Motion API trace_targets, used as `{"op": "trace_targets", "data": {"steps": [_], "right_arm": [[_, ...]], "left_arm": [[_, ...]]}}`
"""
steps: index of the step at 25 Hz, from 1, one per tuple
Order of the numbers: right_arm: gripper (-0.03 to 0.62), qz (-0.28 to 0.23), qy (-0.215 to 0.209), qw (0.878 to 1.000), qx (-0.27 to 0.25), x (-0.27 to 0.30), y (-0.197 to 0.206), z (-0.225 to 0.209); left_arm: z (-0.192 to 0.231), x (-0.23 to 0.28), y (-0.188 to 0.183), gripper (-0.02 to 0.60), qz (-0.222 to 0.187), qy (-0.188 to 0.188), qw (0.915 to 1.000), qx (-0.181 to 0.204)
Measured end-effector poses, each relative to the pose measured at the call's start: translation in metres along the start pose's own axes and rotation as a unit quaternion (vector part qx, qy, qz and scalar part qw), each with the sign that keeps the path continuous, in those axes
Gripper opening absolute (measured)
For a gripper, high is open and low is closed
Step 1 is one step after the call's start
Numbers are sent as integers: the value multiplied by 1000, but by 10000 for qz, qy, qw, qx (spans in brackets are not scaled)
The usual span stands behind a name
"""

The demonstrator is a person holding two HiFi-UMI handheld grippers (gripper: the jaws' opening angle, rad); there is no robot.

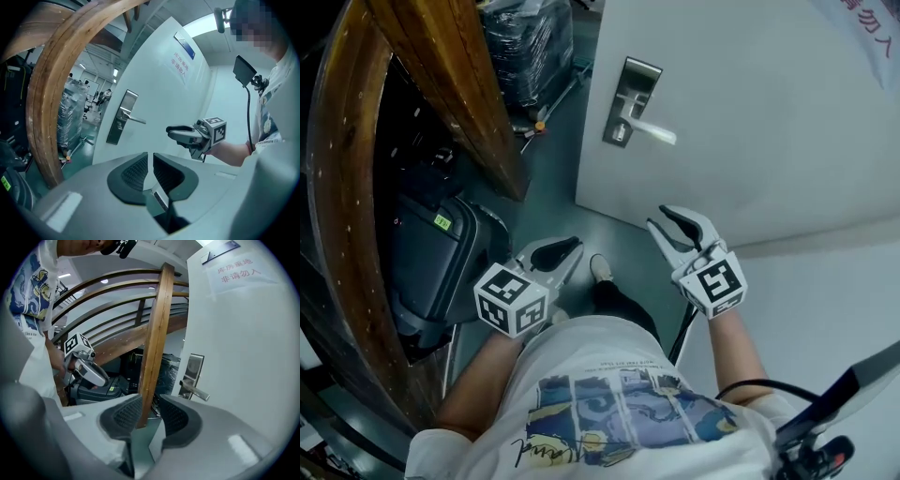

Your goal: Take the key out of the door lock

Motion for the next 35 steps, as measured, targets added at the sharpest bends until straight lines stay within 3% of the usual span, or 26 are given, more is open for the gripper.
{"op": "trace_targets", "data": {"steps": [9,14,20,26,35], "right_arm": [[130,-99,-508,9974,-505,63,-3,-96],[152,-107,-780,9948,-643,90,6,-128],[169,-3,-1242,9899,-679,115,19,-140],[169,-40,-1629,9848,-602,129,36,-137],[149,-57,-1838,9822,-378,137,47,-132]], "left_arm": [[48,71,-15,61,-199,-544,9980,-242],[69,104,-15,82,-289,-799,9953,-473],[88,131,-18,96,-408,-1057,9915,-635],[105,158,-12,116,-611,-1168,9839,-1205],[127,189,-6,122,-888,-1258,9698,-1894]]}}
Point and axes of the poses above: the fingertips, and each gripper's own axes: x forward along the fingers, z to its left, y out of its underside, the point moved 2 cm from there along -x, backward along the fingers, and after that the axes turned 14 degrees about -z, right-handed, at the moved point
